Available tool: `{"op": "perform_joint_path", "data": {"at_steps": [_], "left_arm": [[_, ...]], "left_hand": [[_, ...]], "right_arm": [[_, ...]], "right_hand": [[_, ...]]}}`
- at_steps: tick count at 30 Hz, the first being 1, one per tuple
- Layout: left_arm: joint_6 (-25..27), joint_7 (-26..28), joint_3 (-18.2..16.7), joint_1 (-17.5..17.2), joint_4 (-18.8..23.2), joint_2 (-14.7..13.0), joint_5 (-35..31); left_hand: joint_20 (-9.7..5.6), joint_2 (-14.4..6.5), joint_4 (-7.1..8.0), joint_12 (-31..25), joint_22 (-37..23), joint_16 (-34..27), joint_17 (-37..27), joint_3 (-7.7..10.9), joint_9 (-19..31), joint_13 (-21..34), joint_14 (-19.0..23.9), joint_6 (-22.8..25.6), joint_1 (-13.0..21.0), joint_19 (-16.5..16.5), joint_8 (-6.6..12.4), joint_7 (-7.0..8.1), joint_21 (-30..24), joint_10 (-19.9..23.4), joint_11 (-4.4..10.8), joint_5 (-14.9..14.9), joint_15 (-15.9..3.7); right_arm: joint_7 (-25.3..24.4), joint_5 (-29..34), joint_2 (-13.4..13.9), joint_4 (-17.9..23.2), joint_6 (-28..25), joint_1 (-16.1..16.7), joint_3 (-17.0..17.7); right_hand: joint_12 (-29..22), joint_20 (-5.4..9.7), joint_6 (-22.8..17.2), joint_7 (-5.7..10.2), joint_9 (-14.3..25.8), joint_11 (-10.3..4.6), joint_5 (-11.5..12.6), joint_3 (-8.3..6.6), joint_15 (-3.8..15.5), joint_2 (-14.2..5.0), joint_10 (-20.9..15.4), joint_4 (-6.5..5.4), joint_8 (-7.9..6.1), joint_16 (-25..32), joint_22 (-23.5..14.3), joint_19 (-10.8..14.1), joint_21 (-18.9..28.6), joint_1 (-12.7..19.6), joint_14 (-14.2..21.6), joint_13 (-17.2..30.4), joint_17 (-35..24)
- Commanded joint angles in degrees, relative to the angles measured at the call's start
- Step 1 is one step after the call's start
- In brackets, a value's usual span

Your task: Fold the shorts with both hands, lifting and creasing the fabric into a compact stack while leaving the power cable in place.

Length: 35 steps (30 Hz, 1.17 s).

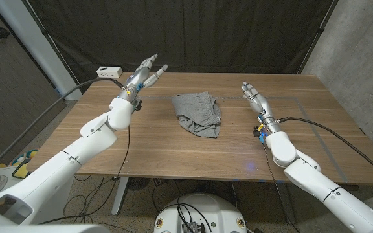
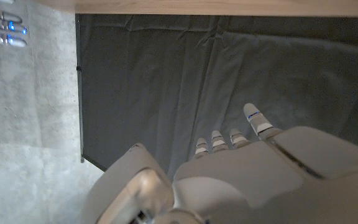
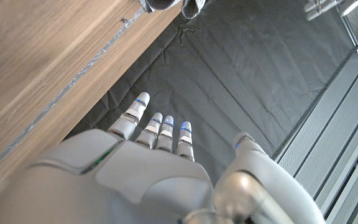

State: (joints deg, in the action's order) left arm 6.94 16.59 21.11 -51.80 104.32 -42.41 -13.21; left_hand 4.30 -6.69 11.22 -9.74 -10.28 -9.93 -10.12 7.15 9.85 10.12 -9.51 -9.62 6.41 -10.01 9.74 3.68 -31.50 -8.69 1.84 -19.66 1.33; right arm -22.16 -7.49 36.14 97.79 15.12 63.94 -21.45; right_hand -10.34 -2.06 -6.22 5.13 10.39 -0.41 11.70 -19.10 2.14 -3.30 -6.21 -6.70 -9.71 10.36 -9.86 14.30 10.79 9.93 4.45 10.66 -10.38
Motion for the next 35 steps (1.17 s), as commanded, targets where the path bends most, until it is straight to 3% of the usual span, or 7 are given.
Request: {"op": "perform_joint_path", "data": {"at_steps": [1,6,9,17,21,29,35], "left_arm": [[-7.07,-4.53,-2.11,-1.00,-3.89,1.42,18.85],[-9.32,-6.12,-2.43,-1.22,-5.25,1.52,23.56],[-10.82,-7.20,-2.58,-1.15,-6.24,1.75,26.29],[-15.17,-11.62,-2.68,-0.58,-9.64,2.99,34.14],[-16.87,-13.45,-2.88,-0.24,-11.32,3.44,37.30],[-18.00,-16.31,-2.16,1.12,-14.71,3.62,40.67],[-17.13,-18.02,-0.06,3.75,-20.14,5.72,42.36]], "left_hand": [[-0.74,-4.23,0.15,-0.13,-0.03,0.25,-0.03,0.40,0.10,0.02,-3.99,-2.29,-2.55,-11.14,-0.06,-0.29,1.00,-2.58,-0.62,-0.56,0.24],[-1.29,-3.60,0.03,-0.23,-0.03,0.22,0.00,0.09,0.08,0.01,-5.20,-3.16,-3.83,-11.66,-0.04,-0.40,1.51,-3.64,-0.95,-0.70,0.18],[-1.58,-1.88,-0.37,-0.43,-0.04,0.05,0.05,-0.96,0.05,-0.01,-5.80,-3.33,-4.89,-12.00,0.16,-0.10,1.95,-4.20,-0.96,-0.61,0.12],[-1.29,-0.47,-0.71,-0.68,-0.03,-0.09,0.11,-2.03,0.01,-0.02,-6.20,-3.21,-5.60,-12.34,0.38,-0.17,2.43,-4.36,-1.46,-0.54,0.33],[-1.13,-0.01,-0.82,-0.79,-0.02,-0.16,0.13,-2.43,0.00,-0.02,-6.25,-2.87,-5.77,-12.40,0.53,-0.40,2.60,-4.30,-1.76,-0.53,0.44],[-0.78,0.78,-1.06,-1.17,0.03,-0.43,0.17,-3.19,-0.03,-0.03,-5.84,-1.97,-5.94,-11.98,0.83,-0.80,2.81,-3.65,-2.21,-0.55,0.73],[-0.70,1.04,-1.21,-1.10,0.06,-0.43,0.20,-3.51,-0.04,-0.02,-5.90,-2.38,-5.89,-11.82,0.61,-0.99,2.99,-3.92,-2.49,-0.62,0.76]], "right_arm": [[2.58,-5.10,-2.81,-4.89,6.07,-0.85,0.75],[3.06,-6.05,-3.44,-5.59,6.75,-0.93,0.78],[3.90,-7.58,-3.79,-6.03,7.35,-0.93,1.01],[2.87,-9.14,-4.26,-5.32,6.82,0.28,2.13],[2.95,-11.27,-5.28,-5.74,9.12,1.13,3.14],[-4.43,-6.77,-2.59,2.40,-0.40,5.48,5.61],[-2.45,-7.10,-5.10,-0.79,8.41,5.89,4.34]], "right_hand": [[0.20,-0.04,0.37,0.04,0.05,0.14,0.29,0.48,0.39,0.41,0.42,0.07,-0.12,-0.08,-0.12,-0.45,-0.05,-0.30,-0.15,0.08,-0.16],[-0.03,-0.06,0.30,-0.09,0.03,0.74,0.44,0.86,0.37,0.78,0.17,-0.05,-0.33,0.06,-0.11,-0.52,-0.02,-0.80,-0.06,0.05,-0.13],[-0.14,-0.11,0.22,-0.10,0.03,0.77,0.50,1.01,0.31,0.92,-0.01,-0.10,-0.43,0.12,-0.10,-0.48,0.02,-0.99,0.01,0.04,-0.12],[-0.50,-0.12,-0.40,-0.36,0.01,1.23,0.74,1.62,0.04,1.52,-0.67,-0.24,-0.80,0.49,-0.09,-0.09,0.22,-1.72,0.79,0.02,-0.07],[-0.73,-0.12,-0.92,-0.37,-0.01,1.61,0.93,1.98,-0.07,1.86,-1.26,-0.30,-1.02,0.73,-0.08,0.41,0.41,-2.14,1.47,0.01,-0.03],[-1.31,0.26,-2.54,-0.75,-0.04,2.03,1.44,2.49,-0.19,2.18,-3.13,-0.29,-1.54,1.26,-0.05,1.65,0.77,-2.74,3.52,0.00,0.10],[-1.31,0.20,-2.65,-0.74,-0.05,2.03,1.58,2.52,-0.17,2.14,-3.30,-0.24,-1.52,1.17,-0.05,1.63,0.73,-2.76,3.53,0.00,0.14]]}}
